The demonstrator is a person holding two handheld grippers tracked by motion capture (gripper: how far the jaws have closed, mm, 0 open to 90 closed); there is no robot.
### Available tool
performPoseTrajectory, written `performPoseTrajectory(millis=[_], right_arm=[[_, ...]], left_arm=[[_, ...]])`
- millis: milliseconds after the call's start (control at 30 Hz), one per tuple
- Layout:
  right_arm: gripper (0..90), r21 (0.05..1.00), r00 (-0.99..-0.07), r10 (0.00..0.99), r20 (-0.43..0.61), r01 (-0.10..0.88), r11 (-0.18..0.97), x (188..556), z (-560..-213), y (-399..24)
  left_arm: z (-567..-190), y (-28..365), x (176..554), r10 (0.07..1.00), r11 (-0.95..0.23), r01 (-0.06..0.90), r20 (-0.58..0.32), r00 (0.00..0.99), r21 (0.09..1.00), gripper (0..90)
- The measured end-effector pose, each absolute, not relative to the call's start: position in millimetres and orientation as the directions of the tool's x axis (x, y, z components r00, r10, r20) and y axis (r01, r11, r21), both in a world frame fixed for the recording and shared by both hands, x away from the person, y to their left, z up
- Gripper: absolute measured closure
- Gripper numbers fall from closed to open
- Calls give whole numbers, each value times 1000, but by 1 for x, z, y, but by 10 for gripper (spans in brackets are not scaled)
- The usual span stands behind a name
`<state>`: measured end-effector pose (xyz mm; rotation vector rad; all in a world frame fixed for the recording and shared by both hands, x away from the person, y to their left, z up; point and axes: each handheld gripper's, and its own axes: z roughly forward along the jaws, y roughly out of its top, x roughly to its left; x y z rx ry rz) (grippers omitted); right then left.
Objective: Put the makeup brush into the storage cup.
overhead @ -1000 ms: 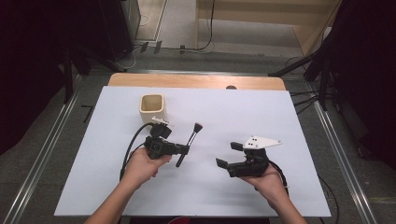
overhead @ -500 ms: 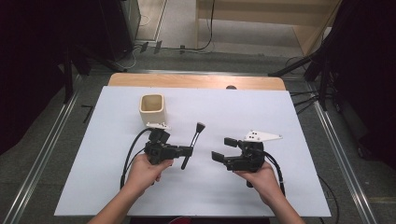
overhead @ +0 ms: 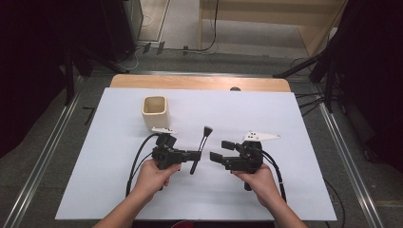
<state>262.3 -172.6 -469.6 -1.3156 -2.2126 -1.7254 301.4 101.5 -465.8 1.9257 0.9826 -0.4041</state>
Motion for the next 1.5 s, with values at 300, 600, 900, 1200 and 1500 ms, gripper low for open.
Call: performPoseTrajectory(millis=[300,600,900,1200,1500], right_arm=[[217,749,-599,582,550,662,-27,265,-472,-171],[303,706,-553,573,605,705,-65,270,-473,-170],[417,672,-514,571,640,735,-92,275,-474,-165],[570,631,-462,575,675,766,-125,278,-476,-166],[764,585,-423,555,716,798,-146,279,-475,-167]], left_arm=[[-469,93,298,452,-255,759,-620,642,600,801],[-470,92,296,439,-233,757,-628,643,611,801],[-470,85,291,431,-207,750,-630,646,628,801],[-475,75,288,424,-177,758,-646,635,628,800],[-478,72,286,424,-184,762,-650,631,620,798]])
